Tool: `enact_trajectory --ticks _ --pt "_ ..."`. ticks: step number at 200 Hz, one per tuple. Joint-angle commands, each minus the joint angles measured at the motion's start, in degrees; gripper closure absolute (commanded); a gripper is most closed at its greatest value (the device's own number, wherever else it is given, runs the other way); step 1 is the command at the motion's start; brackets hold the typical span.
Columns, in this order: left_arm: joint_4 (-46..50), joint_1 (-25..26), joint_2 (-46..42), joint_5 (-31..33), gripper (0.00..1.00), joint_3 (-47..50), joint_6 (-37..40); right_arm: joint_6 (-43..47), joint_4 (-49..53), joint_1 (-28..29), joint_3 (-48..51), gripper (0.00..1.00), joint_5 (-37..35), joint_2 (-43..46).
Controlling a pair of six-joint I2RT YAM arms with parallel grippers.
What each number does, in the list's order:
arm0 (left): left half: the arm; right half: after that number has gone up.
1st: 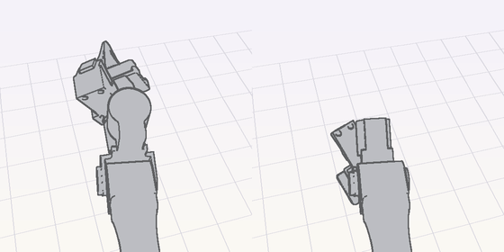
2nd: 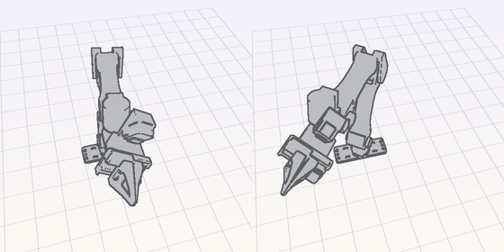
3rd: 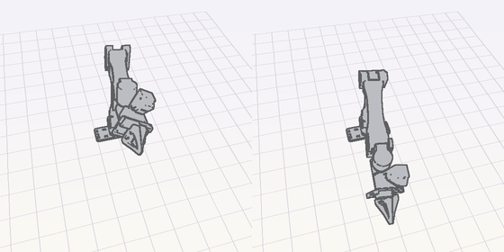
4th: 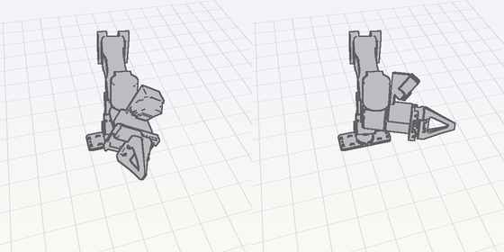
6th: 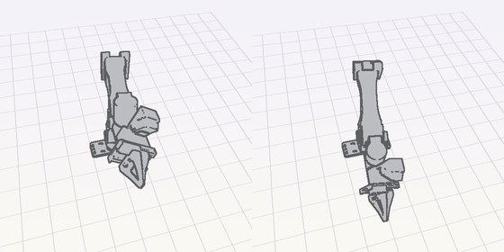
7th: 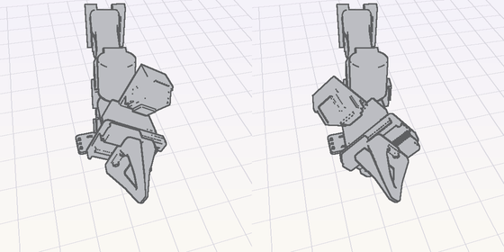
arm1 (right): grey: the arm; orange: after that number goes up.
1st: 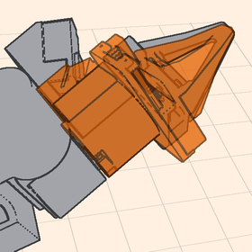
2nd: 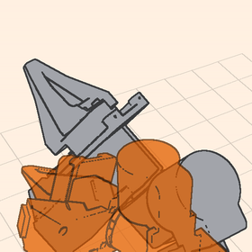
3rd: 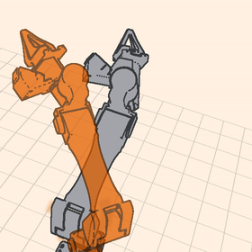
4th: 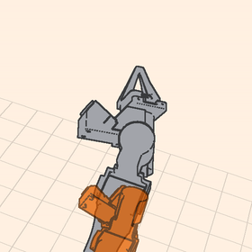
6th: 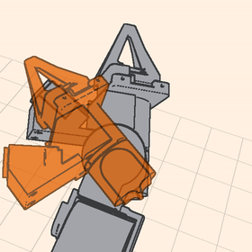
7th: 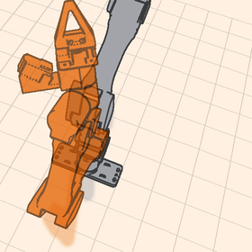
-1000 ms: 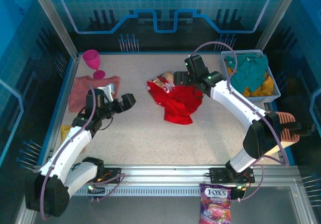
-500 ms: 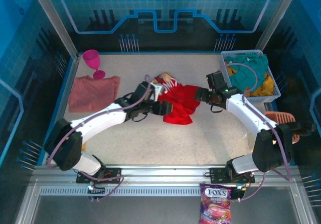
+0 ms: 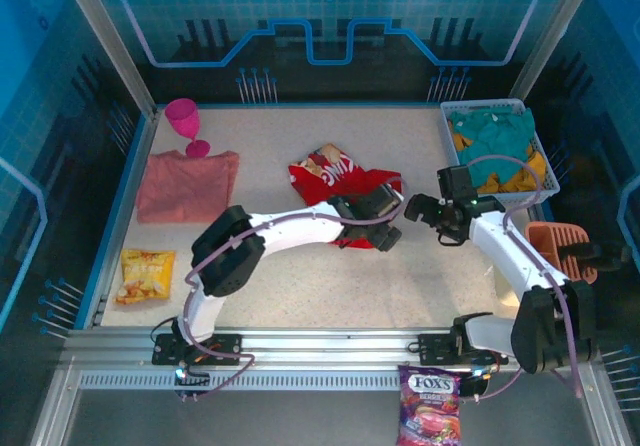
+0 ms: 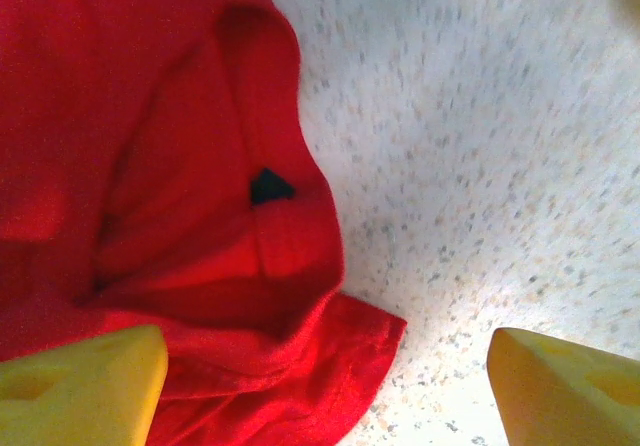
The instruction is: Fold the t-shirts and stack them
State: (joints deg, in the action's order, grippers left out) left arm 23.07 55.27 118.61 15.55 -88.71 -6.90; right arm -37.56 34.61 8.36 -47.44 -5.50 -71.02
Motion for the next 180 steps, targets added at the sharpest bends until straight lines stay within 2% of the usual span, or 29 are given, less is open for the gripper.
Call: enact_trajectory --ticks 1,32,57,86,97,132,172,180 --pt "4.86 0.50 3.33 6.24 0.17 -2.68 1.27 -0.72 1.69 -1.77 1.57 0.01 2.26 1.49" --pt "8.19 0.16 7.20 11.38 0.30 -6.81 -0.03 -0.58 0.86 -2.58 2.35 0.01 4.21 1.76" --pt "9.30 -1.29 7.42 11.63 0.42 -10.01 -0.74 -0.82 -0.31 -2.59 3.45 0.01 5.57 1.94" --pt "11.84 -4.35 6.51 8.04 0.72 -14.77 -1.56 -1.28 -3.40 -2.34 5.77 0.06 9.64 2.21" --pt "12.11 -5.52 5.06 6.29 0.78 -15.61 -1.95 -0.96 -5.19 -1.59 6.65 0.10 11.60 2.21" --pt "15.54 -10.33 0.17 -2.16 0.90 -18.75 -5.03 -0.91 -9.60 4.14 7.02 0.17 12.87 -0.36" --pt "17.86 -17.81 -9.47 -11.54 0.91 -18.87 -7.96 -1.42 -15.43 11.50 3.72 0.16 12.03 -9.86" --pt "18.44 -19.15 -11.49 -12.67 0.91 -19.02 -7.89 -1.25 -15.38 13.05 2.02 0.16 9.98 -12.35"
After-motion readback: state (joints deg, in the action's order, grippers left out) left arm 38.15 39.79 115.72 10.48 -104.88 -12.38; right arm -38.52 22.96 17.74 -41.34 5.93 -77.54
